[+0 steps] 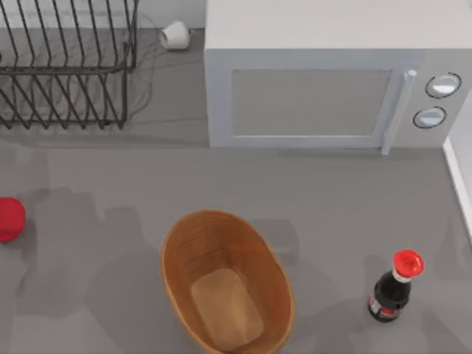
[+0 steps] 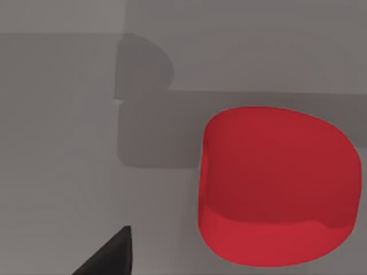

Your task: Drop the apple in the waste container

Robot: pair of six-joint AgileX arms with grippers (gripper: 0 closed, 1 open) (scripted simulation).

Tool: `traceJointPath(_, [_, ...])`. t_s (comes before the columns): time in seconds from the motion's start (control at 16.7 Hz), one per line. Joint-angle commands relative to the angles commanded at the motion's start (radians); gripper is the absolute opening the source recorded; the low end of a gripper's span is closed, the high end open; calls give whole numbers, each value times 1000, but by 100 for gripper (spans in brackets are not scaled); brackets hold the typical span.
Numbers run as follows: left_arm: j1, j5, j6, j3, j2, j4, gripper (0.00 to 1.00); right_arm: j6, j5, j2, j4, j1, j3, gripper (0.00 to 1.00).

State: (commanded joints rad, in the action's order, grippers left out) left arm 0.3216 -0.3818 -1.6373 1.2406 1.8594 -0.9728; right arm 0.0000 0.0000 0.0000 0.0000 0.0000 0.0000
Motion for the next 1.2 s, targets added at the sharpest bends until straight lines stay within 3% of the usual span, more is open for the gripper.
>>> traceJointPath(0.24, [-15, 0, 16, -25, 16, 42, 100, 0, 0, 0, 0, 0, 0, 100])
traceJointPath(0.6, [-71, -1, 74, -126, 104, 262, 100, 0, 0, 0, 0, 0, 0, 100])
traceJointPath(0.9, [-77, -1, 80, -136, 112, 278, 100, 0, 0, 0, 0, 0, 0, 100])
traceJointPath(1.2, [-77, -1, 80, -136, 112, 278, 62, 0, 0, 0, 0, 0, 0, 100])
